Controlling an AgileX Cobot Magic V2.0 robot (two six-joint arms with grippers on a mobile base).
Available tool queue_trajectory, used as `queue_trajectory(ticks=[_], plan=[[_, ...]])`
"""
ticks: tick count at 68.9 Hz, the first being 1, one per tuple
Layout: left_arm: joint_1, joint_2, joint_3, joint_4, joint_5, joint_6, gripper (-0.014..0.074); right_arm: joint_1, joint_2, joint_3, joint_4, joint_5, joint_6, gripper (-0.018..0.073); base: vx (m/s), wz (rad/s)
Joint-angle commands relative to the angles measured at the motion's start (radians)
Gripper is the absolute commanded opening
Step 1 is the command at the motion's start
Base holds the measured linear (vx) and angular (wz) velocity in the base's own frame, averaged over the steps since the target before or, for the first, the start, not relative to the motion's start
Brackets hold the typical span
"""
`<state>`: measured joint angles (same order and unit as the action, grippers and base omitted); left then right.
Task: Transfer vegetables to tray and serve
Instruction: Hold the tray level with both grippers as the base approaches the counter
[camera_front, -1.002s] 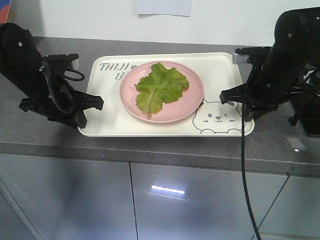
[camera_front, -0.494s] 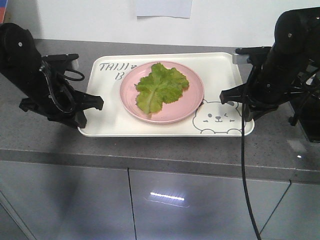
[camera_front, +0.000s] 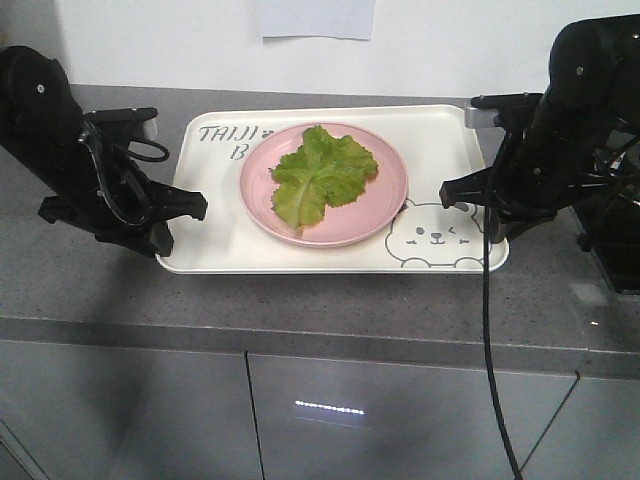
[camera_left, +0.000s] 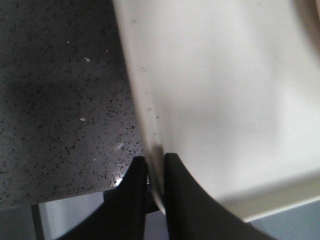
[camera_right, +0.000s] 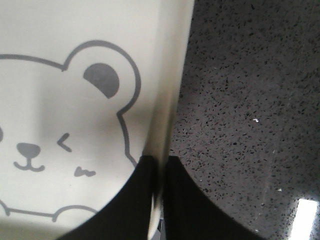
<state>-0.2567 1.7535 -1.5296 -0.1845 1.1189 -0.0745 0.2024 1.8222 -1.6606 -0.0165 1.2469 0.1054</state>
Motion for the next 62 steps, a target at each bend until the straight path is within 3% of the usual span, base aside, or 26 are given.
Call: queue_trajectory(ticks=[1, 62], plan=[[-0.018, -0.063, -0.039, -0.073, -0.049, 0.026, -0.0006, 0.006, -0.059, -0.027, 0.025, -0.052, -0.026, -0.0008, 0.05, -0.04], [-0.018, -0.063, -0.039, -0.073, -0.049, 0.026, -0.0006, 0.006, -0.059, -0.027, 0.025, -0.052, -0.026, -0.0008, 0.04, -0.03]])
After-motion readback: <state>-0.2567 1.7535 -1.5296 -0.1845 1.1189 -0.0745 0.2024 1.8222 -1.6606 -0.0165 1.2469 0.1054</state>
